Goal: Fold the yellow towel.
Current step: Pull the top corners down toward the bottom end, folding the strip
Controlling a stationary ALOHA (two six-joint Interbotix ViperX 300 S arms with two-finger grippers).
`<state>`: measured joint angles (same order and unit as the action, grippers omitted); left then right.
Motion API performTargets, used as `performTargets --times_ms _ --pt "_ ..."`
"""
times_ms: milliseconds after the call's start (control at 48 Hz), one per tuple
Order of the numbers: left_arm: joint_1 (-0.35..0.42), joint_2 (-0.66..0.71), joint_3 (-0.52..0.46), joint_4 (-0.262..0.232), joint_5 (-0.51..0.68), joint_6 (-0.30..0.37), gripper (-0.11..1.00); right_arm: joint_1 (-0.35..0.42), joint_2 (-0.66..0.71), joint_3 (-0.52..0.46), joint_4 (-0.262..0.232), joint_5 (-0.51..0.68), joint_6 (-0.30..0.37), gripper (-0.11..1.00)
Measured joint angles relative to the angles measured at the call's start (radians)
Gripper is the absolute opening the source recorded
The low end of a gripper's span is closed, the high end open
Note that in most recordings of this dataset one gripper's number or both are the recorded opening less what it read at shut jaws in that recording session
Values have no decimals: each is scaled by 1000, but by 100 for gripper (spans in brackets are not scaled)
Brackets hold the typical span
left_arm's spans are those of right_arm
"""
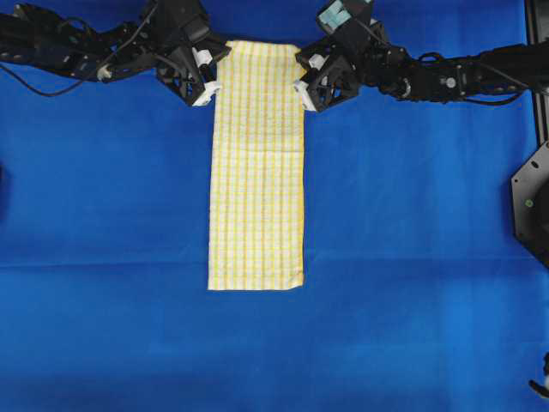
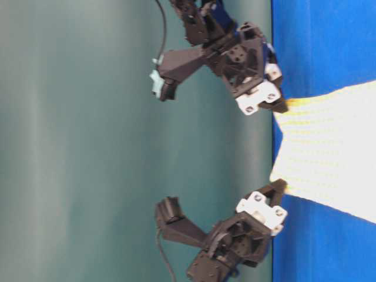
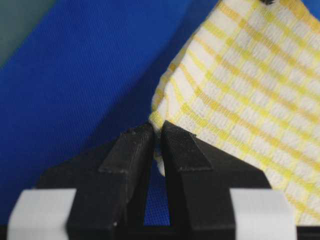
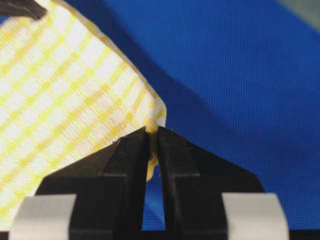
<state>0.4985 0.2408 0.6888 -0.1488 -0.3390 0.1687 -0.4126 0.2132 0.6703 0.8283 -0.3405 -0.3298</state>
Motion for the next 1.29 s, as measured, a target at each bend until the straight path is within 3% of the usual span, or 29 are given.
performTargets --times_ms 250,479,625,938,1292 --pt "-20 -63 12 0 34 -3 4 6 -51 21 -6 2 0 6" --pt "-78 -91 63 -2 34 -46 4 61 -52 38 -5 2 11 6" --pt "-161 -115 121 -8 29 -95 4 135 -71 78 6 2 29 6" --pt "-393 -189 232 -9 -28 -262 4 344 -138 166 84 -31 55 6" --pt "-621 -225 236 -12 -37 -383 4 543 -161 181 169 -83 64 6"
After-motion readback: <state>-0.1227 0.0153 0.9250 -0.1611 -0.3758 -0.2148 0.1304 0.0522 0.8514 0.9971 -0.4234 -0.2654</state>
